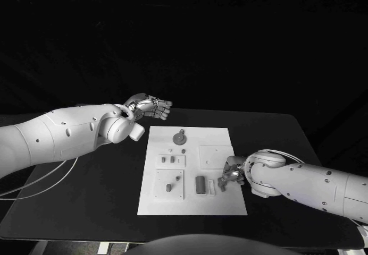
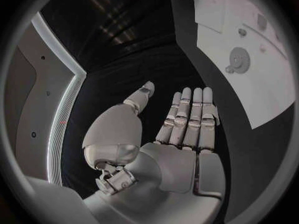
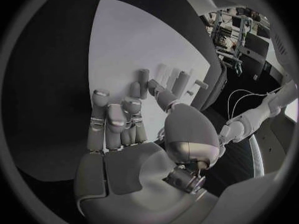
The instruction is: Assemble the parts on the task board
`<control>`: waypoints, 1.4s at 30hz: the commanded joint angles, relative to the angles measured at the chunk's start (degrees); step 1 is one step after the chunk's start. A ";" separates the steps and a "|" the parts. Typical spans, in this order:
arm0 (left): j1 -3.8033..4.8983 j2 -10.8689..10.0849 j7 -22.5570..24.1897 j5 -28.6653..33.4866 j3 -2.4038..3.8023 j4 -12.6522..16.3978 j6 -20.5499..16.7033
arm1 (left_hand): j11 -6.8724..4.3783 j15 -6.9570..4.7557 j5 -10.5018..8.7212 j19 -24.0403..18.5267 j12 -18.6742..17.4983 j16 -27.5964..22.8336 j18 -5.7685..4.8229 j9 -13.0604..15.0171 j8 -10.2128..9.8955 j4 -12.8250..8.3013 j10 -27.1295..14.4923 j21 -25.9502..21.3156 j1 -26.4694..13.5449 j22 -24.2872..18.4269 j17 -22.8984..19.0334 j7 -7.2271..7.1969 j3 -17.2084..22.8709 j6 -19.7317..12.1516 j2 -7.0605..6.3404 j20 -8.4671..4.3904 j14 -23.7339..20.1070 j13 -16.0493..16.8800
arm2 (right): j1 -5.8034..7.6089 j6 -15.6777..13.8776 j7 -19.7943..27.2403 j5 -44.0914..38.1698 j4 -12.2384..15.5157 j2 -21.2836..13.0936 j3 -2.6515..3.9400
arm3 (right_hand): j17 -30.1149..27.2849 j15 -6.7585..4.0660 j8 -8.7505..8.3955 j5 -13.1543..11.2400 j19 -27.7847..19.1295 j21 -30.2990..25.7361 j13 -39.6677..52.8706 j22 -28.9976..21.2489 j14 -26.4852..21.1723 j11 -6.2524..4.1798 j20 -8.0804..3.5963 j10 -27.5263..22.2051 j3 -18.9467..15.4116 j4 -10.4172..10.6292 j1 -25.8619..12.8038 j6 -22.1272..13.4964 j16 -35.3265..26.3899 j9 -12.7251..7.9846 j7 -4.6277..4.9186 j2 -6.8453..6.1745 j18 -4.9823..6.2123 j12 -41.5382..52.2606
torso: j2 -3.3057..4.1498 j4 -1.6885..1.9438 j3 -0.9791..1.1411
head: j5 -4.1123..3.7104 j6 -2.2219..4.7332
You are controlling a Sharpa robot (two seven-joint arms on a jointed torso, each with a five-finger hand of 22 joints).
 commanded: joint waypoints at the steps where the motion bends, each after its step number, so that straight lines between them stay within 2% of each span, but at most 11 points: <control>1: 0.05 0.08 0.33 -0.20 0.04 0.08 0.64 | 0.07 0.07 -0.23 -0.35 -0.35 -0.37 0.98 -0.09 0.35 0.09 -0.06 -0.07 0.13 0.10 0.06 0.04 -0.11 -0.24 -0.28 -0.06 -0.30 -0.09 | -0.31 1.68 -2.10 -3.35 -0.47 -0.07 -0.26 | -0.02 0.03 -0.63 -0.90 0.02 -0.16 0.05 0.42 -0.18 0.16 0.39 0.00 0.08 0.96 -1.35 -0.01 -0.26 -0.50 0.47 -0.43 0.74 -0.41 | 0.00 0.03 -0.02 | -0.04 -0.14; 6: 0.05 0.08 0.30 -0.20 0.04 0.10 0.63 | 0.07 0.07 -0.24 -0.36 -0.35 -0.38 0.98 -0.10 0.35 0.09 -0.06 -0.07 0.13 0.11 0.06 0.04 -0.12 -0.24 -0.29 -0.05 -0.30 -0.09 | -0.31 2.96 -2.31 -4.07 -0.27 0.20 -0.29 | 0.02 -0.09 -0.79 -2.51 0.07 -0.34 0.12 0.32 -0.25 0.13 0.26 -0.10 0.70 3.78 -3.90 -0.02 -0.29 -0.58 0.45 -1.95 0.74 -0.49 | 0.00 0.03 -0.03 | -0.03 -0.23; 8: 0.05 0.09 0.25 -0.20 0.04 0.13 0.69 | 0.07 0.07 -0.24 -0.37 -0.35 -0.38 0.97 -0.10 0.35 0.09 -0.06 -0.07 0.13 0.11 0.07 0.04 -0.12 -0.24 -0.29 -0.05 -0.30 -0.09 | -0.31 3.41 -2.42 -6.37 -0.18 0.42 -0.30 | 0.04 -0.10 -0.82 -2.82 0.05 -0.35 0.14 0.34 -0.28 0.14 0.22 -0.15 0.85 4.18 -4.20 -0.04 -0.29 -0.59 0.46 -2.29 0.74 -0.51 | 0.00 0.02 -0.04 | -0.07 -0.15; 12: 0.05 0.11 0.22 -0.20 0.04 0.11 0.73 | 0.07 0.07 -0.24 -0.37 -0.36 -0.38 0.97 -0.10 0.35 0.10 -0.07 -0.07 0.12 0.11 0.07 0.04 -0.13 -0.24 -0.29 -0.05 -0.30 -0.09 | -0.31 4.79 -2.75 -9.72 -0.26 0.94 -0.37 | 0.09 -0.15 -0.91 -4.75 0.00 -0.40 0.23 0.38 -0.37 0.14 0.12 -0.25 1.50 6.36 -5.62 -0.08 -0.28 -0.59 0.45 -3.58 0.74 -0.54 | -0.02 -0.01 -0.08 | -0.17 -0.17; 18: 0.06 0.11 0.18 -0.21 0.04 0.13 0.78 | 0.07 0.08 -0.25 -0.38 -0.36 -0.39 0.97 -0.11 0.36 0.10 -0.07 -0.07 0.12 0.12 0.09 0.04 -0.13 -0.25 -0.29 -0.05 -0.29 -0.10 | -0.33 5.48 -2.90 -11.32 -0.69 1.51 -0.55 | 0.12 -0.16 -0.90 -5.25 -0.02 -0.38 0.28 0.42 -0.38 0.10 0.06 -0.28 1.81 7.66 -6.52 -0.06 -0.24 -0.55 0.43 -3.73 0.74 -0.53 | 0.00 0.08 -0.09 | -0.12 -0.15; 22: 0.06 0.10 0.19 -0.21 0.04 0.10 0.75 | 0.07 0.08 -0.25 -0.38 -0.36 -0.39 0.97 -0.11 0.36 0.10 -0.07 -0.07 0.13 0.13 0.09 0.04 -0.13 -0.25 -0.29 -0.05 -0.29 -0.10 | -0.33 5.55 -2.85 -11.36 -0.83 1.71 -0.61 | 0.16 -0.15 -0.87 -5.04 -0.02 -0.31 0.33 0.50 -0.35 0.05 -0.03 -0.26 2.02 7.85 -6.51 -0.01 -0.17 -0.51 0.39 -3.15 0.74 -0.49 | 0.01 0.07 -0.05 | -0.10 -0.14; 26: 0.06 0.12 0.16 -0.21 0.04 0.12 0.82 | 0.07 0.08 -0.25 -0.39 -0.36 -0.39 0.97 -0.11 0.36 0.10 -0.07 -0.07 0.14 0.13 0.10 0.04 -0.13 -0.25 -0.28 -0.05 -0.28 -0.10 | -0.33 5.54 -2.81 -11.73 -0.67 1.79 -0.63 | 0.23 -0.14 -0.83 -2.97 -0.16 -0.10 0.44 0.73 -0.38 0.05 -0.16 -0.28 1.95 6.23 -5.48 -0.06 -0.09 -0.40 0.39 -2.28 0.74 -0.43 | 0.00 0.04 -0.04 | -0.05 -0.20; 33: 0.06 0.15 0.10 -0.22 0.04 0.13 0.87 | 0.07 0.08 -0.25 -0.39 -0.36 -0.38 0.97 -0.12 0.36 0.10 -0.07 -0.07 0.15 0.14 0.12 0.04 -0.12 -0.26 -0.27 -0.05 -0.24 -0.10 | -0.34 5.98 -2.87 -12.08 -0.73 2.00 -0.64 | 0.22 0.06 -0.76 1.98 -0.26 0.14 0.54 0.82 -0.38 0.13 0.03 -0.22 1.53 -0.14 -2.57 -0.11 -0.09 -0.19 0.45 0.81 0.74 -0.46 | -0.01 0.00 -0.02 | -0.13 -0.20; 38: 0.06 0.12 0.07 -0.23 0.04 0.16 0.86 | 0.07 0.08 -0.25 -0.40 -0.36 -0.37 0.98 -0.12 0.37 0.10 -0.08 -0.07 0.16 0.15 0.14 0.05 -0.12 -0.27 -0.26 -0.05 -0.22 -0.10 | -0.34 6.14 -2.91 -12.27 -0.76 2.02 -0.64 | 0.22 0.13 -0.76 3.30 -0.29 0.19 0.56 0.83 -0.35 0.10 -0.01 -0.18 2.10 -0.85 -0.27 -0.14 -0.09 -0.14 0.45 1.56 0.74 -0.47 | -0.01 0.00 -0.02 | -0.24 -0.21; 42: 0.06 0.08 0.02 -0.24 0.04 0.17 0.87 | 0.08 0.08 -0.25 -0.40 -0.37 -0.36 0.98 -0.13 0.37 0.10 -0.08 -0.07 0.17 0.16 0.15 0.06 -0.12 -0.27 -0.27 -0.05 -0.20 -0.10 | -0.34 5.97 -2.88 -12.27 -0.76 1.93 -0.64 | 0.23 0.18 -0.74 3.79 -0.36 0.25 0.58 0.86 -0.36 0.11 0.05 -0.15 2.05 -0.89 0.87 -0.15 -0.09 -0.09 0.44 1.66 0.74 -0.47 | 0.00 0.01 -0.03 | -0.26 -0.24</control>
